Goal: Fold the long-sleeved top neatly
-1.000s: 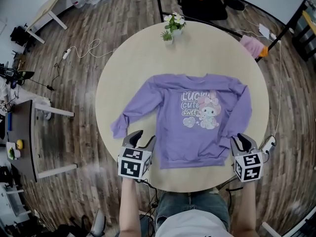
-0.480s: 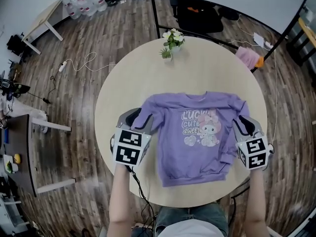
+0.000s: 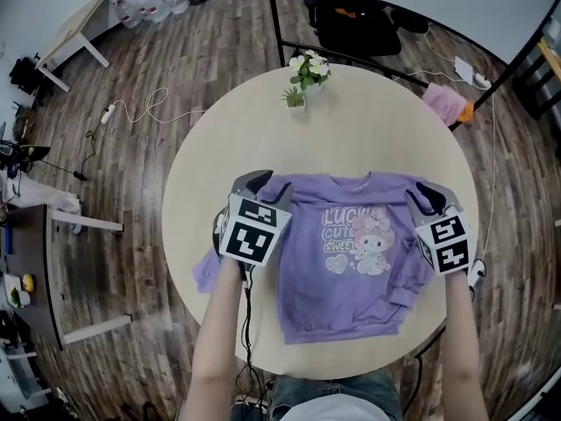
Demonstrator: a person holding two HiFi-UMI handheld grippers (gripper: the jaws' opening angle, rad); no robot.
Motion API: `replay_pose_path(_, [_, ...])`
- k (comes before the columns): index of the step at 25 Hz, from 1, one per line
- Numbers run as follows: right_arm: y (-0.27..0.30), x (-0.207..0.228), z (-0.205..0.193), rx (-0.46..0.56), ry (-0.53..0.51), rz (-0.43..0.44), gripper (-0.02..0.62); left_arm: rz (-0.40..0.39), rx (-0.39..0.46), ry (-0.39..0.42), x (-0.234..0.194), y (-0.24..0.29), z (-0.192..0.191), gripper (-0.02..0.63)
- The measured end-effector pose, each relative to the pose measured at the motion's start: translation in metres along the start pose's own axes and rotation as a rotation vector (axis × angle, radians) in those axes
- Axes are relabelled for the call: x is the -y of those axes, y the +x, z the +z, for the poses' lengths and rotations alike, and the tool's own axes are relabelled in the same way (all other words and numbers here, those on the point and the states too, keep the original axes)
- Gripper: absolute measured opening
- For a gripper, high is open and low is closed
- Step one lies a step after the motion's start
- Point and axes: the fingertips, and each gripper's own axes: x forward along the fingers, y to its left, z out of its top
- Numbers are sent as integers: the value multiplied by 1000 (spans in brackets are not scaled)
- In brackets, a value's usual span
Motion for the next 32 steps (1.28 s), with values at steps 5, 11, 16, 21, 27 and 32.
replay_pose_path(5, [42, 0, -8, -48, -37, 97, 137, -35, -77, 35, 8, 44, -10, 163])
replay_pose_path(11, [89, -5, -24, -107, -81, 190, 146, -68, -164, 84, 15, 93, -24, 163])
replay_pose_path(16, [120, -6, -36, -147, -108, 236, 165, -105, -237, 141, 18, 124, -39, 165])
replay_pose_path(21, [140, -12, -50, -203, -142, 295, 177, -140, -301, 202, 22, 147, -53, 165])
replay_pose_path(27, [149, -26, -63, -254, -186, 347, 116, -165, -331, 205, 27, 159, -67, 162])
replay_pose_path(32, [149, -28, -63, -234, -168, 341, 54, -187, -318, 184, 30, 159, -67, 113])
